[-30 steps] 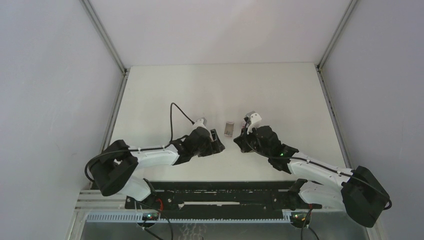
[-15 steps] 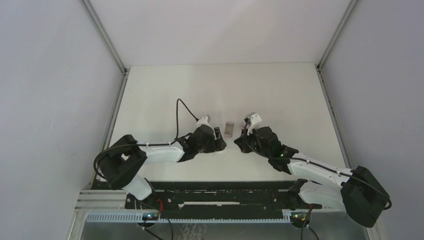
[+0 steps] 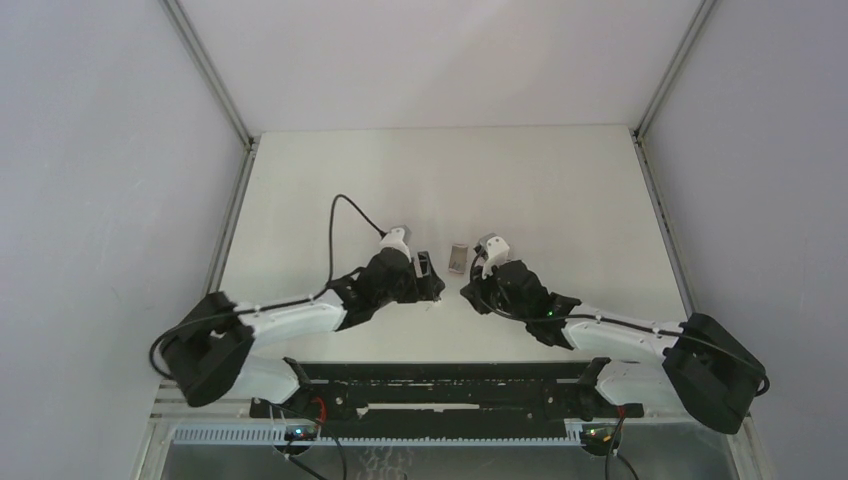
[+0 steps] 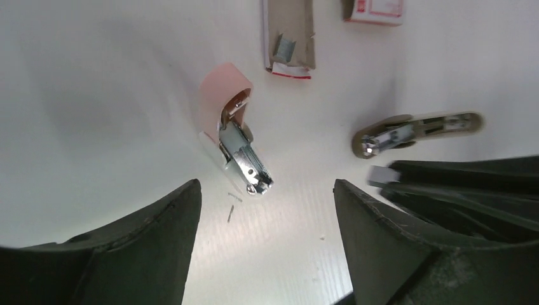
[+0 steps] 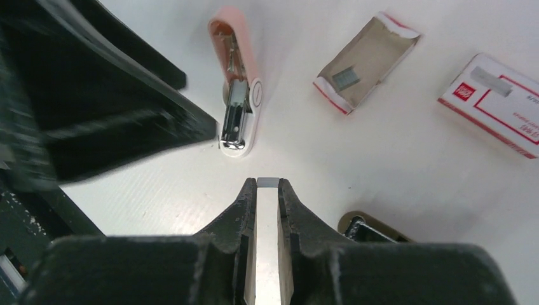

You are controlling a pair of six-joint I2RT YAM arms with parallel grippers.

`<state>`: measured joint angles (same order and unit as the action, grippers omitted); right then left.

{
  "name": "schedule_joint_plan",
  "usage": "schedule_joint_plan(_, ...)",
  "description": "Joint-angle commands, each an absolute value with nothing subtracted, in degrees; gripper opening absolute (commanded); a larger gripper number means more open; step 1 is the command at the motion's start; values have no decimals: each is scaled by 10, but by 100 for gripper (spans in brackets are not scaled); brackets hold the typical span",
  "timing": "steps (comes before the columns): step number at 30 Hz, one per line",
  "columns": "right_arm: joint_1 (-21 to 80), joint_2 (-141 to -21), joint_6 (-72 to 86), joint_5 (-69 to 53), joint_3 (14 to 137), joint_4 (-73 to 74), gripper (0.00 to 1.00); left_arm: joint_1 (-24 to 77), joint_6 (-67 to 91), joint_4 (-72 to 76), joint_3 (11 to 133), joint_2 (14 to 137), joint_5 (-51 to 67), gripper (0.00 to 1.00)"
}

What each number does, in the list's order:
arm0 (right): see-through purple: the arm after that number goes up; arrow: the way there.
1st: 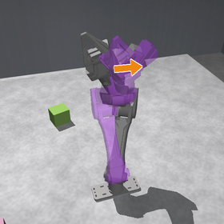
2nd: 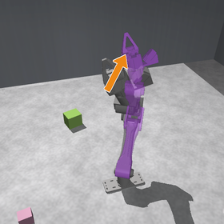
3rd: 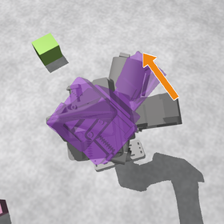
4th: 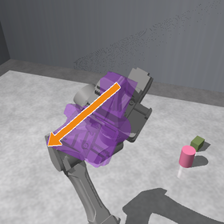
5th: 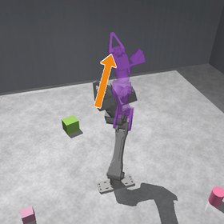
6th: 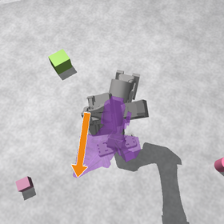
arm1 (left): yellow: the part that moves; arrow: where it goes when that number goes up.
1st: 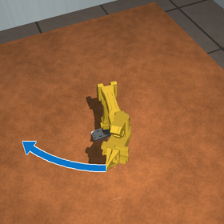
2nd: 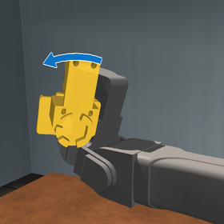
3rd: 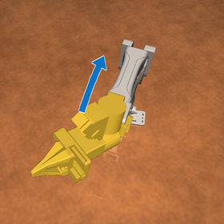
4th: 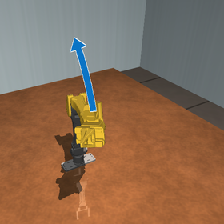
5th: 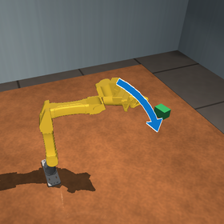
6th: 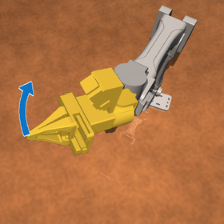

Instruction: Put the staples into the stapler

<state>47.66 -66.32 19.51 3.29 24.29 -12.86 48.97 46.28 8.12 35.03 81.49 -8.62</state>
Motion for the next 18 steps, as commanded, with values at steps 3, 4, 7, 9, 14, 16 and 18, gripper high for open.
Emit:
schedule_joint_plan(3,525,-707,200,121,281,-180,2,439,408,-64,354,629,-60,84)
schedule_joint_plan(4,531,-717,202,133,287,-184,3,417,401,-97,363,597,-42,85)
schedule_joint_plan(7,548,-753,206,167,306,-195,2,335,352,-194,406,544,30,86)
schedule_joint_plan(9,556,-778,208,176,321,-203,2,286,311,-262,454,524,70,86)
schedule_joint_plan(14,573,-841,209,196,359,-215,2,190,229,-350,507,477,66,91)
schedule_joint_plan(16,579,-864,210,203,372,-219,2,164,218,-344,501,462,63,93)
schedule_joint_plan(18,586,-888,210,210,384,-218,2,141,213,-333,492,457,69,93)
